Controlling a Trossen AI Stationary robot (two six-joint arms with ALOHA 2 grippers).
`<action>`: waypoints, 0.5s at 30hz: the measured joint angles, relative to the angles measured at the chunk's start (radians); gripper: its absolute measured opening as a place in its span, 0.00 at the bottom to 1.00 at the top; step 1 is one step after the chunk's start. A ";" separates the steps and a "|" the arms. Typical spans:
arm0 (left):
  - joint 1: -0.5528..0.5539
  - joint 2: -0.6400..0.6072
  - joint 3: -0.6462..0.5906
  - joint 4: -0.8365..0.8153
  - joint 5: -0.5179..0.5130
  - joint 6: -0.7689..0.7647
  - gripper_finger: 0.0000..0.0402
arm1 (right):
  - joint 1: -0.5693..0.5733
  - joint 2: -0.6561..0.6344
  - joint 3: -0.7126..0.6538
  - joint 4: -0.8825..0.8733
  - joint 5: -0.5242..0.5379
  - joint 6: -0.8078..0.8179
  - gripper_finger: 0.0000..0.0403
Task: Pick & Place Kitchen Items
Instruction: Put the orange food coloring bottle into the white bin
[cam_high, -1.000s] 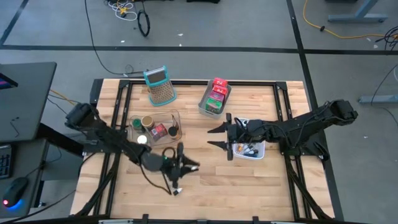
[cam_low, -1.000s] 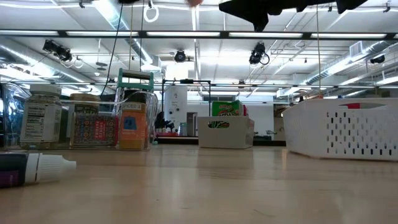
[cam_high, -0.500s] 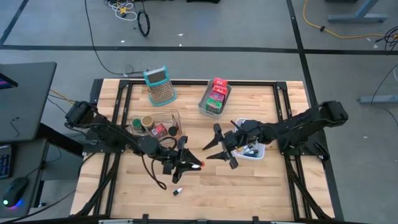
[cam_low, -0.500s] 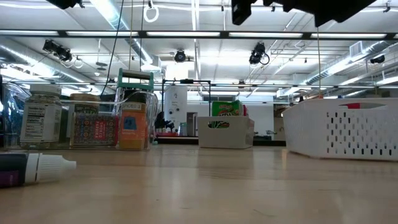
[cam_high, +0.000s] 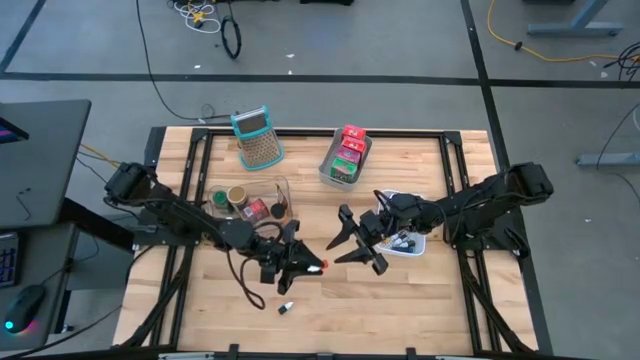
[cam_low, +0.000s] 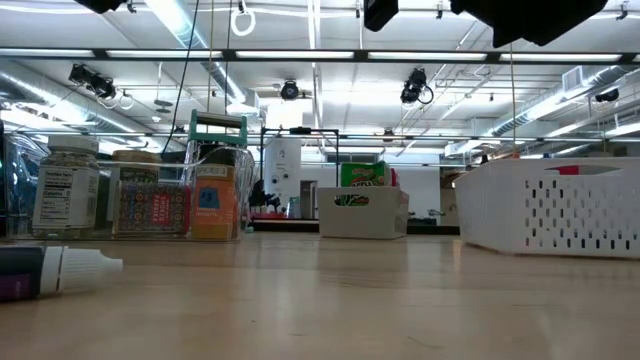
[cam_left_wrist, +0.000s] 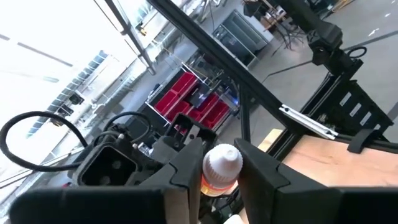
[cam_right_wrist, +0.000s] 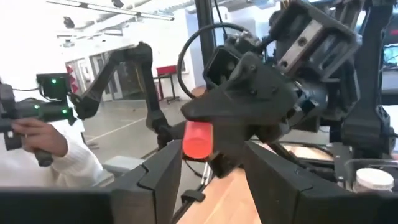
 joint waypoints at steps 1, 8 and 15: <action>0.000 0.000 0.000 -0.001 0.000 0.001 0.22 | 0.000 0.000 0.000 0.002 0.005 0.002 0.45; 0.005 0.000 0.000 0.000 0.000 0.002 0.23 | 0.009 0.000 0.000 0.011 0.035 0.040 0.45; 0.005 0.000 0.000 0.000 0.002 0.002 0.22 | 0.025 0.000 0.000 0.024 0.036 0.047 0.45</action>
